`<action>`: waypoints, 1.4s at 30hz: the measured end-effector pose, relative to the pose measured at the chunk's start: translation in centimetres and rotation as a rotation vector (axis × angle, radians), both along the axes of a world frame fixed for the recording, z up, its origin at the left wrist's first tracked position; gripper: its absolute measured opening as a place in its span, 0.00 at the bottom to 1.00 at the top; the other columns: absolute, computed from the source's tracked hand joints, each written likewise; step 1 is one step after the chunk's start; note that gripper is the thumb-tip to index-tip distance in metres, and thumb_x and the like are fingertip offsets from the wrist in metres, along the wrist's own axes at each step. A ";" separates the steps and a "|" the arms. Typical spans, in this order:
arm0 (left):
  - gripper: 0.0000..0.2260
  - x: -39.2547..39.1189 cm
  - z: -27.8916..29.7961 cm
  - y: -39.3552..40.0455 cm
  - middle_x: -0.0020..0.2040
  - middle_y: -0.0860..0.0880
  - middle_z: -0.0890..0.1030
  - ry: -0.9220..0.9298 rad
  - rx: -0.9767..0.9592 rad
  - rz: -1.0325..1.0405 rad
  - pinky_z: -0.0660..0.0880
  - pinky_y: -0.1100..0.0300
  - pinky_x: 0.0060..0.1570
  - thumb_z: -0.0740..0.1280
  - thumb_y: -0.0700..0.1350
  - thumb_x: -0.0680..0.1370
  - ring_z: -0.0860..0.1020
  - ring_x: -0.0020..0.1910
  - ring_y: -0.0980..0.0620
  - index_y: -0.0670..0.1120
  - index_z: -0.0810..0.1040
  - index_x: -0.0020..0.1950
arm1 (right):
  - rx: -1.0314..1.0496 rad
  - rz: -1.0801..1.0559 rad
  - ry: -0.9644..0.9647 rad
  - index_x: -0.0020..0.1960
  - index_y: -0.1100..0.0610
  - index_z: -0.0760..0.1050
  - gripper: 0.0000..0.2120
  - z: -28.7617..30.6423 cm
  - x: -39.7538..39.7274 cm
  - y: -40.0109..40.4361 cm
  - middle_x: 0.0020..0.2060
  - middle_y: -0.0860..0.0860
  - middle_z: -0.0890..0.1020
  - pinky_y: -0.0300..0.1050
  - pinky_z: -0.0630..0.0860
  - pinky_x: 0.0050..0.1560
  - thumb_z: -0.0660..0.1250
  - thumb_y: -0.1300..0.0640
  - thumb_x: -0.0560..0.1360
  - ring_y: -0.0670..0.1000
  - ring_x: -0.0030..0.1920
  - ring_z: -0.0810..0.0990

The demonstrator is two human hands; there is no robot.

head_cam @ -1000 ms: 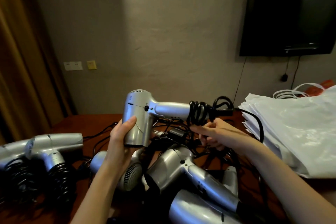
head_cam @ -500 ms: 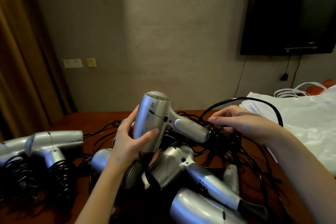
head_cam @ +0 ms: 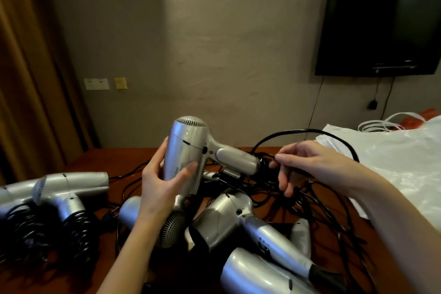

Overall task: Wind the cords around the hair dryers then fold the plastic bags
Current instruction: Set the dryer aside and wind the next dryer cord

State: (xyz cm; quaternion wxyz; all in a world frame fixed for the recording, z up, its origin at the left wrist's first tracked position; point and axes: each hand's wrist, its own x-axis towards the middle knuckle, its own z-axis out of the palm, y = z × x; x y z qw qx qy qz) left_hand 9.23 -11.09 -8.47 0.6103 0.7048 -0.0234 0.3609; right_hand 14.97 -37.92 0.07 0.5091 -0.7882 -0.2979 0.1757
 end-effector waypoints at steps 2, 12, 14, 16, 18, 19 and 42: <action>0.48 0.1 0.1 -0.2 0.63 0.62 0.75 -0.015 -0.001 0.004 0.75 0.74 0.48 0.77 0.68 0.53 0.75 0.57 0.71 0.58 0.66 0.70 | 0.044 -0.012 -0.015 0.51 0.64 0.76 0.10 -0.3 0.0 0.2 0.33 0.56 0.83 0.37 0.77 0.35 0.58 0.60 0.81 0.50 0.31 0.80; 0.29 0.8 -0.2 -0.7 0.52 0.58 0.74 0.010 -0.083 0.133 0.75 0.73 0.36 0.75 0.41 0.71 0.79 0.44 0.66 0.55 0.65 0.66 | 0.037 0.042 -0.152 0.60 0.48 0.73 0.18 -1.6 -0.2 2.0 0.43 0.47 0.84 0.36 0.71 0.39 0.52 0.66 0.82 0.42 0.37 0.79; 0.29 0.8 -0.2 -0.5 0.52 0.58 0.74 0.025 -0.114 0.138 0.75 0.73 0.36 0.75 0.43 0.72 0.78 0.46 0.61 0.55 0.65 0.67 | -0.022 0.052 -0.217 0.64 0.47 0.71 0.19 -1.9 -0.4 2.4 0.43 0.48 0.83 0.35 0.74 0.40 0.52 0.66 0.82 0.41 0.37 0.80; 0.34 0.9 -0.2 -0.2 0.54 0.55 0.76 0.027 -0.162 0.118 0.76 0.71 0.37 0.77 0.50 0.68 0.79 0.49 0.58 0.52 0.66 0.70 | 0.061 0.009 -0.212 0.67 0.51 0.70 0.19 -2.4 -0.3 2.6 0.41 0.50 0.83 0.35 0.76 0.41 0.55 0.67 0.81 0.43 0.35 0.80; 0.41 0.9 -0.3 -0.2 0.57 0.51 0.78 0.024 -0.215 0.114 0.78 0.66 0.42 0.75 0.57 0.62 0.81 0.51 0.56 0.48 0.67 0.73 | 0.242 -0.057 -0.171 0.67 0.53 0.71 0.19 -2.9 -0.4 3.0 0.40 0.52 0.85 0.35 0.77 0.41 0.58 0.68 0.80 0.45 0.36 0.81; 0.44 1.0 -0.3 -0.3 0.58 0.49 0.79 0.022 -0.236 0.116 0.79 0.62 0.47 0.75 0.61 0.60 0.81 0.52 0.55 0.47 0.67 0.73 | 0.333 -0.085 -0.163 0.66 0.53 0.72 0.18 -3.1 -0.5 3.3 0.40 0.53 0.86 0.35 0.78 0.41 0.59 0.68 0.79 0.46 0.37 0.82; 0.24 0.6 0.1 -0.3 0.43 0.40 0.84 0.182 -0.425 -0.217 0.79 0.55 0.35 0.72 0.55 0.68 0.82 0.40 0.44 0.41 0.79 0.57 | -0.163 -0.185 -0.097 0.28 0.58 0.77 0.28 -4.9 1.5 3.1 0.19 0.49 0.72 0.33 0.65 0.26 0.65 0.31 0.62 0.45 0.20 0.68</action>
